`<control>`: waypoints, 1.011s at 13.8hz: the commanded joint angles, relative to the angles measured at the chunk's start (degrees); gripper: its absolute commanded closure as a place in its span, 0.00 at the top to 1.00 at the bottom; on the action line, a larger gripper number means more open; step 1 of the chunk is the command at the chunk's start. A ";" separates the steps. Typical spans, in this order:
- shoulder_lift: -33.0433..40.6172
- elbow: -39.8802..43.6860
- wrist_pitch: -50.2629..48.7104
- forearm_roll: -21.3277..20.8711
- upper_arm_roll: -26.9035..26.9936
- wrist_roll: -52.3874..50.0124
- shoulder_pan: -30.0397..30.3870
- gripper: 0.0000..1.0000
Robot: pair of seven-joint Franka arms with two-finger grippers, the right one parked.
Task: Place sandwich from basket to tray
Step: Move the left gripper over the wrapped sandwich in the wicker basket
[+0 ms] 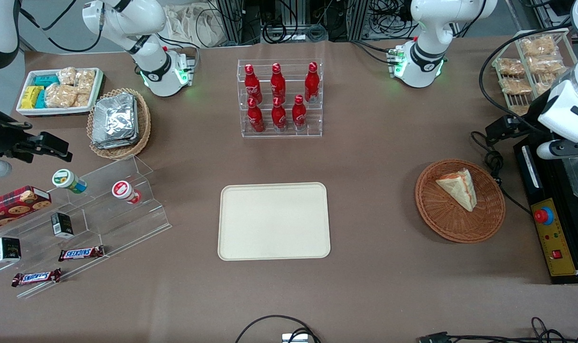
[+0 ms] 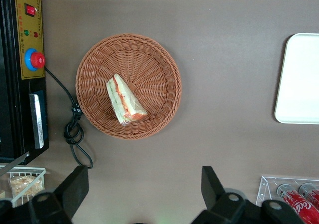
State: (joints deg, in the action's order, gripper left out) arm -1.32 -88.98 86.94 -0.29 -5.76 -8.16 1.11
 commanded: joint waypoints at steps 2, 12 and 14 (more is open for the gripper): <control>-0.61 1.79 -1.24 -0.76 -0.30 -1.24 0.21 1.00; 2.19 -21.02 20.43 -3.14 -0.21 -13.19 4.24 1.00; 2.90 -27.18 27.03 -3.14 -0.13 -15.38 5.04 1.00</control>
State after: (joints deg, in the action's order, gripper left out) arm -2.43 -108.62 108.65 -3.00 -5.57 -21.01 5.26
